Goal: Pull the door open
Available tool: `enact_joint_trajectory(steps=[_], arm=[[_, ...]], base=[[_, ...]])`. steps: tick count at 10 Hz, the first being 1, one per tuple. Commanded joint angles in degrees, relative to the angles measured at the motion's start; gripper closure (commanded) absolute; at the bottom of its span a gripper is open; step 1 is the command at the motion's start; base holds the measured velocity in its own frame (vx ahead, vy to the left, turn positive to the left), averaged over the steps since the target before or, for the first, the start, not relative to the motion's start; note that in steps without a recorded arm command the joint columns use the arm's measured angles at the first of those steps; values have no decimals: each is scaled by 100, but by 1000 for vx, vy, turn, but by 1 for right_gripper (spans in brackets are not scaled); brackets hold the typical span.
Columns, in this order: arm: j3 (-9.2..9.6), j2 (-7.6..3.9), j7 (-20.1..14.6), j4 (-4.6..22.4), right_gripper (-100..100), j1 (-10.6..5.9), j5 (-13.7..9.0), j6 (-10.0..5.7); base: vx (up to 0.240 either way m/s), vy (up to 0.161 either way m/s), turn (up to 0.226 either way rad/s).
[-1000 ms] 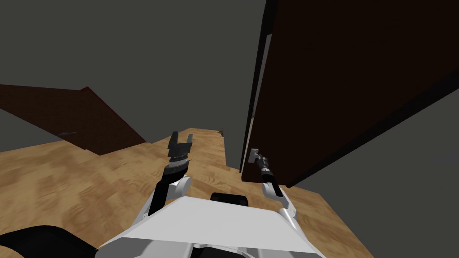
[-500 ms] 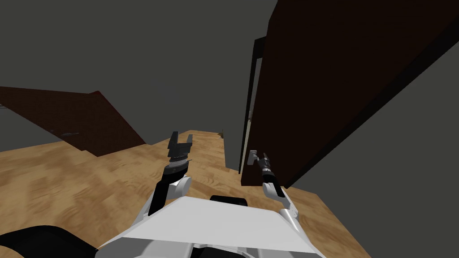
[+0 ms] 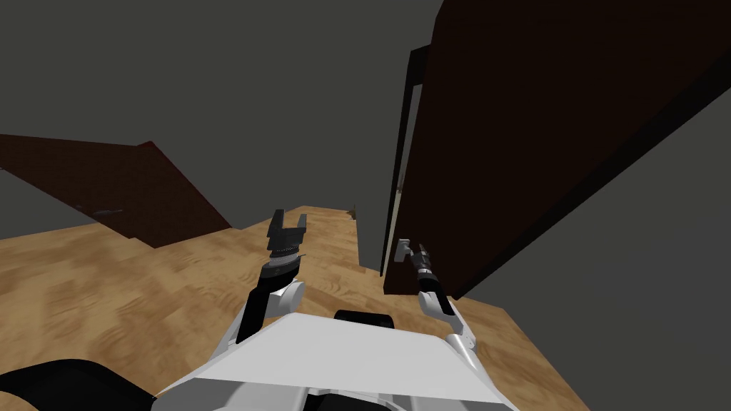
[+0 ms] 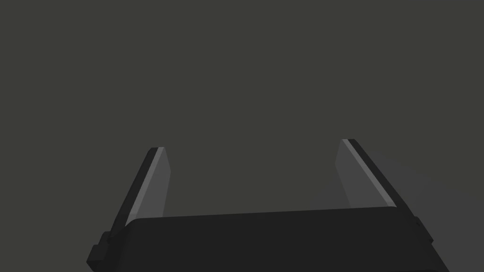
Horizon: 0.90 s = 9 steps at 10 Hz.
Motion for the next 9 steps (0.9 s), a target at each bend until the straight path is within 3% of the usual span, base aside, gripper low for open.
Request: enact_joint_trajectory(steps=[1,2,8,9], arm=[[180,89,-18,45,-100,-41,21,-6],[35,-16,-208,-34,-100,6,-152,43],[176,-28,-951,-99,-100,82,-664,56],[176,-28,-951,-99,-100,82,-664,56]], base=[[-6,7,6],[-37,-33,33],[-75,-22,62],[-54,-23,42]])
